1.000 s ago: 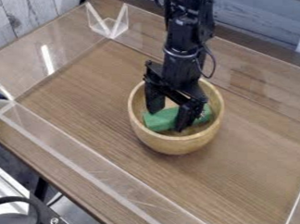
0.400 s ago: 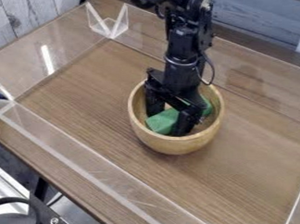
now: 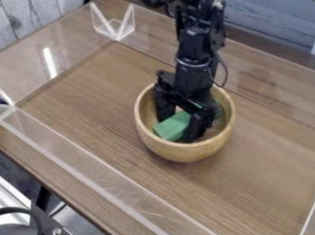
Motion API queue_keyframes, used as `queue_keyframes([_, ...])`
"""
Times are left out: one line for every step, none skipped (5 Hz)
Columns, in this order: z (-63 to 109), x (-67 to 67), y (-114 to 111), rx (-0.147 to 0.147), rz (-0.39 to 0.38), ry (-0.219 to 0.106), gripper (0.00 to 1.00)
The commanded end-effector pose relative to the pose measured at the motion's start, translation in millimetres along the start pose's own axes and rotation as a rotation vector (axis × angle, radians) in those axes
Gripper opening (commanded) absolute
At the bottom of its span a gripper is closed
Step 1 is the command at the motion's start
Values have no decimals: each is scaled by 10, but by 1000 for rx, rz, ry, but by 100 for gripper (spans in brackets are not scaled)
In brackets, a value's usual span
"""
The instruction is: Remove the green block from inside the brown bowl and put it on the table
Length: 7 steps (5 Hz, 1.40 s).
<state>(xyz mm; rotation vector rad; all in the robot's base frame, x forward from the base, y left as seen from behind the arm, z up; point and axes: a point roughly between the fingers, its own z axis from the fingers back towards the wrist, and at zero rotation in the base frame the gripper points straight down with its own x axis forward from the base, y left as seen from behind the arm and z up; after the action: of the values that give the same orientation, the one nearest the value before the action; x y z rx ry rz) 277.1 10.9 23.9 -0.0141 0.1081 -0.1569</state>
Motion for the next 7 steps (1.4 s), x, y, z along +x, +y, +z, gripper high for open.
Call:
queue_keyframes([-29, 57, 44, -3, -12, -22, 100])
queue_keyframes([-63, 72, 56, -6, -12, -20, 100])
queue_keyframes([-91, 75, 71, -11, -10, -18, 100])
queue_keyframes([-110, 71, 87, -15, -9, -12, 100])
queue_keyframes([-120, 63, 104, -19, -7, -8, 100])
queue_keyframes([-131, 54, 121, -24, -4, -3, 100])
queue_keyframes([-138, 44, 137, -28, -2, 3, 100])
